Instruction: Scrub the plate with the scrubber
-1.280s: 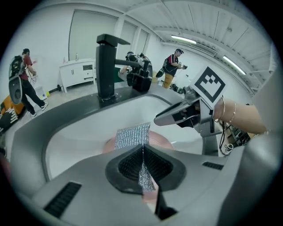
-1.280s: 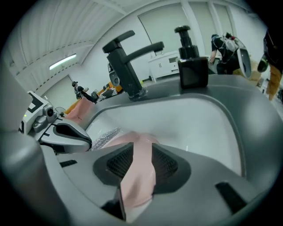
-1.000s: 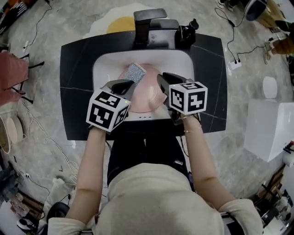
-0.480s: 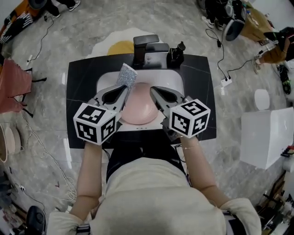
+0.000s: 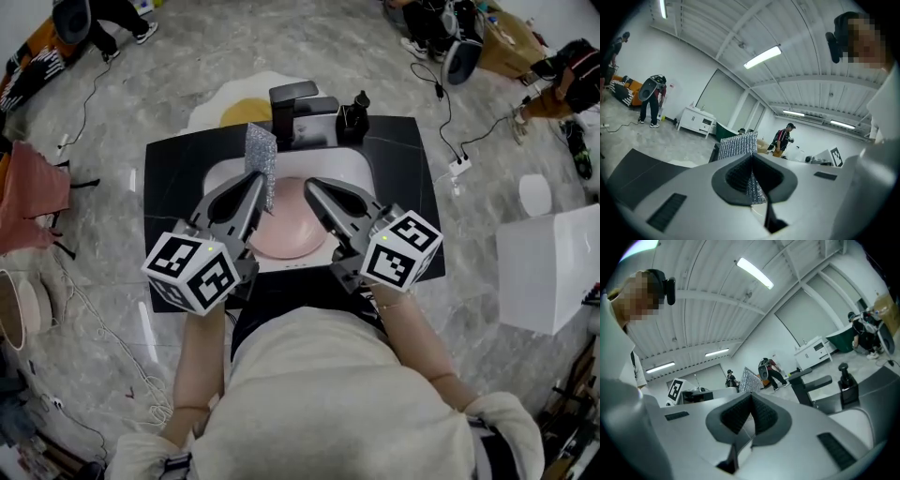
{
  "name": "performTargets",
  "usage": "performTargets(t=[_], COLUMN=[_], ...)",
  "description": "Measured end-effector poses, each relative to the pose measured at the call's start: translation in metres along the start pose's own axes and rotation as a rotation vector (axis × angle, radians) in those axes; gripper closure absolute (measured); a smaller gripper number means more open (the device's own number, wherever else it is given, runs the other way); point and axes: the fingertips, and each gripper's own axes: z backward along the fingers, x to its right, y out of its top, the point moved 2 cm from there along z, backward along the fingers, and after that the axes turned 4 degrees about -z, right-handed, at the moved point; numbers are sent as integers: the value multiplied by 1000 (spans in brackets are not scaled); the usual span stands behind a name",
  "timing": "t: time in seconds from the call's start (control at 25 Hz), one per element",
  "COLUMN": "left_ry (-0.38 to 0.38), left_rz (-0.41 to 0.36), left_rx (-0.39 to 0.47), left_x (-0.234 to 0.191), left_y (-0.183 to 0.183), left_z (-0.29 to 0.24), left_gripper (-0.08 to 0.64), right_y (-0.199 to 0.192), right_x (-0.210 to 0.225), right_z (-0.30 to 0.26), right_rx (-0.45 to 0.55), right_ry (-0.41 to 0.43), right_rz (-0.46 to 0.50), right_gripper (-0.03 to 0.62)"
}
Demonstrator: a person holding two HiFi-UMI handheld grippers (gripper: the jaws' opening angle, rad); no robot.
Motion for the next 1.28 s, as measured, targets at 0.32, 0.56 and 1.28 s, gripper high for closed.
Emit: performTargets(t=[0.32,0.56,1.28], left_ry=[-67,-70,-58], left_rz=[21,37,35], left_rx=[71,52,-22], left_x=[17,19,20], left_y=[3,-11,-30], left_z=[10,12,9], left_gripper=[535,535,535], right_y=[-12,-13,-29], right_x=[4,4,5], right_z=[8,14,14], right_rx=[-42,-24,-93], right_ry=[-26,-31,0], right_rz=[-3,-7,-4], right_gripper=[586,586,587])
